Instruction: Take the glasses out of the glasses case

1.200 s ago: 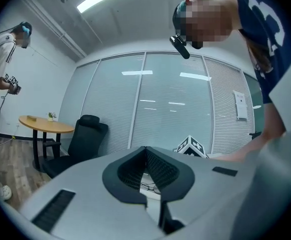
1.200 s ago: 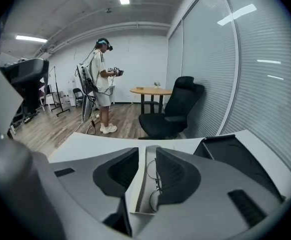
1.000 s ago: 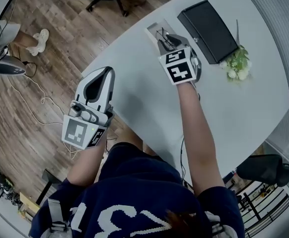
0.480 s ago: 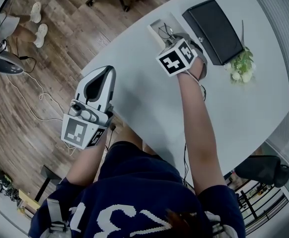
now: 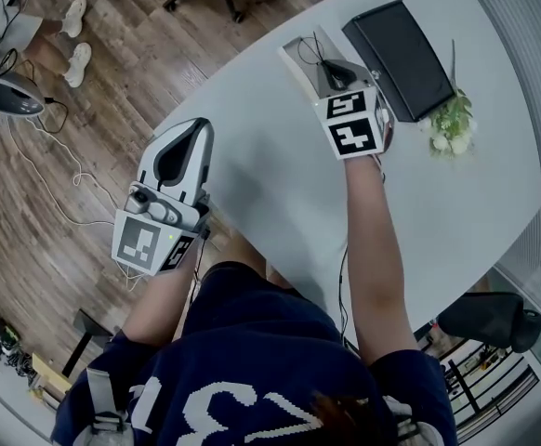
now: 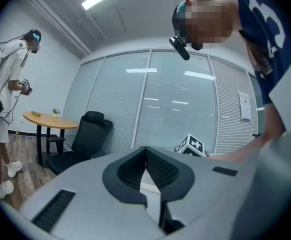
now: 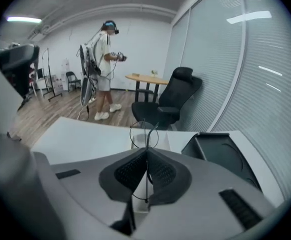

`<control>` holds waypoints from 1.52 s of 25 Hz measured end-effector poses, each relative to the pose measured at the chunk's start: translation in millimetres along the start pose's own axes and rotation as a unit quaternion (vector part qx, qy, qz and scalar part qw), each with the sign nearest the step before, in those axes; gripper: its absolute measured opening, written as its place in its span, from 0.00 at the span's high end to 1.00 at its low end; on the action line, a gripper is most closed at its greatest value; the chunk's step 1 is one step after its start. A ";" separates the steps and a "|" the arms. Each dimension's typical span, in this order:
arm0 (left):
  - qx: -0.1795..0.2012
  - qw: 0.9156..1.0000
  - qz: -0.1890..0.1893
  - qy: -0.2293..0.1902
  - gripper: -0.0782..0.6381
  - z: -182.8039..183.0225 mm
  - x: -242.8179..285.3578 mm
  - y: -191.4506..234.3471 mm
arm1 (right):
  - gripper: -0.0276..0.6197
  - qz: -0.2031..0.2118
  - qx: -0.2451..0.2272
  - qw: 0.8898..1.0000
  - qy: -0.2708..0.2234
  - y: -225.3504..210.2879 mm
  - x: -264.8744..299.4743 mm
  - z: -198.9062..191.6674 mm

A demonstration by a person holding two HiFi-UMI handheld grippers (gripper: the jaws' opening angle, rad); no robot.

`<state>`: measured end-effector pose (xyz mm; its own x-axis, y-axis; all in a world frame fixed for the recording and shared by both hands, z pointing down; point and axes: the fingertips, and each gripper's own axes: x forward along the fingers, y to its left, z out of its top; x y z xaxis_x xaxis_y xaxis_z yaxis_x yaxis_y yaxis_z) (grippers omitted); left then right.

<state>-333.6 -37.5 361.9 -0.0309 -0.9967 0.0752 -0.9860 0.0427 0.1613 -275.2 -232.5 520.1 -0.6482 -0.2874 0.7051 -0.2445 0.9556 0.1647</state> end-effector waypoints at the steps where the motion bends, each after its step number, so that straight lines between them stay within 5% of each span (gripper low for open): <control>1: 0.003 1.000 0.001 -0.004 0.87 4.3 0.6 -0.4 | 0.91 -0.001 0.011 1.000 -0.027 -2.4 -9.8 10.8; 7: 0.031 0.999 0.005 -0.034 0.87 42.3 -0.9 -2.0 | 0.91 -0.031 0.055 0.984 -0.166 -20.3 -82.9 72.4; 13: 0.046 0.997 -0.026 -0.047 0.87 64.5 11.9 -26.2 | 0.91 -0.067 0.088 0.972 -0.209 -28.5 -153.2 70.4; 20: 0.049 0.989 -0.127 -0.053 0.87 67.6 59.7 -107.1 | 0.91 -0.149 0.131 0.958 -0.206 -64.0 -240.9 7.2; 30: 0.050 0.962 -0.262 -0.050 0.87 65.9 98.3 -232.7 | 0.91 -0.279 0.209 0.921 -0.172 -100.1 -364.7 -108.8; 38: 0.045 0.947 -0.317 -0.024 0.87 38.6 105.2 -289.5 | 0.91 -0.311 0.268 0.909 -0.074 -84.2 -369.4 -218.3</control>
<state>-57.7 -157.4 285.1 0.5672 -0.8218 -0.0543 -0.8185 -0.5698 0.0739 142.3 -192.5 396.3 -0.3453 -0.8045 0.4833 -0.8869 0.4481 0.1122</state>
